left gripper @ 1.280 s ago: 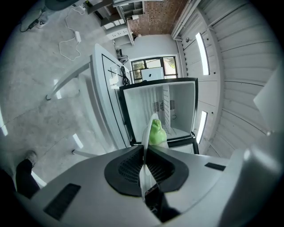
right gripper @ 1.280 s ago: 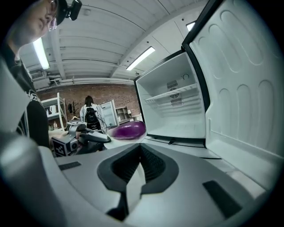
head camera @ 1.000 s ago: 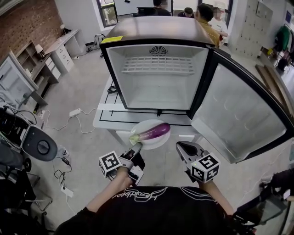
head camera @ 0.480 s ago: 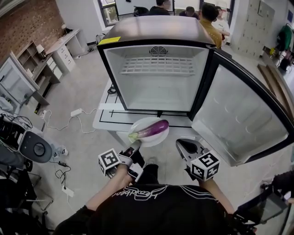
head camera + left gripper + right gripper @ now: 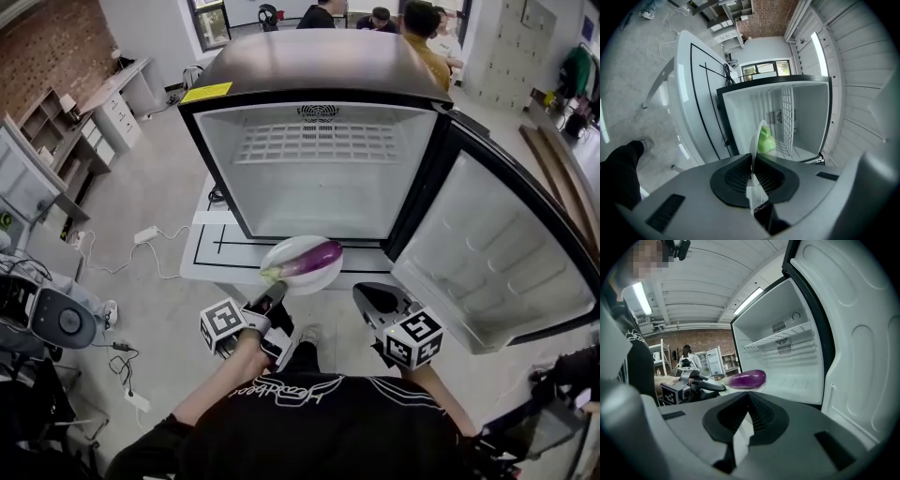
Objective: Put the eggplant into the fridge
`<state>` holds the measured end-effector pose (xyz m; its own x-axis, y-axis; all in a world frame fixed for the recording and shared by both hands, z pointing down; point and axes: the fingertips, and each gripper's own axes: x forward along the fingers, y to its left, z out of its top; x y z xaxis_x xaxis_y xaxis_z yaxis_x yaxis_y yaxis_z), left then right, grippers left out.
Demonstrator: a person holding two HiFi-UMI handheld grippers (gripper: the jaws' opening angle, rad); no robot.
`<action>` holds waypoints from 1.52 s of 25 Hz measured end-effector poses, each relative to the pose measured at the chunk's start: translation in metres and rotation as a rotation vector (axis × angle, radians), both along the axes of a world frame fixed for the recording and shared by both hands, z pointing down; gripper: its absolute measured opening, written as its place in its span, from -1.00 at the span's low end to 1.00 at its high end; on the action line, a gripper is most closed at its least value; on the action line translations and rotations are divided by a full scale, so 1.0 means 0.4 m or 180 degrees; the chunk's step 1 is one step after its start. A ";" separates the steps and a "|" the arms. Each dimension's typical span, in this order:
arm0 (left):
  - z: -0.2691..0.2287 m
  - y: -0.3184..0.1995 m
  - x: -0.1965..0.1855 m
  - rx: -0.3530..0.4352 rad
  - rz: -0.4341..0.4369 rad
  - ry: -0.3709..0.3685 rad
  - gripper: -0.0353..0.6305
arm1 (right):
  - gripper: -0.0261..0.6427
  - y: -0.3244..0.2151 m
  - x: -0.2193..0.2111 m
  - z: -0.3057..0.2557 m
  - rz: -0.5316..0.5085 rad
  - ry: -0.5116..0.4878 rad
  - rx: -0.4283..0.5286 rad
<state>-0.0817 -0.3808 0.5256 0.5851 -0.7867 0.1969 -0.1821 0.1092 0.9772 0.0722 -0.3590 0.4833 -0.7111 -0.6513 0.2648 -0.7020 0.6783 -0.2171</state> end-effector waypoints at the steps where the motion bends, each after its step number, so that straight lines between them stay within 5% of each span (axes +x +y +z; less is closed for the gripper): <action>1: 0.003 -0.017 -0.004 -0.0029 -0.0004 -0.0006 -0.82 | -0.90 -0.015 -0.004 0.000 0.0003 0.0000 -0.0004; 38: 0.035 -0.466 0.128 -0.0210 0.0009 -0.0303 -0.82 | -0.90 -0.259 -0.020 -0.003 0.0074 0.0009 -0.0130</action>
<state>-0.0303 -0.5673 0.5396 0.5634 -0.7686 0.3030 -0.2742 0.1719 0.9462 0.0641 -0.4626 0.4820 -0.6951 -0.6562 0.2936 -0.7182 0.6523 -0.2424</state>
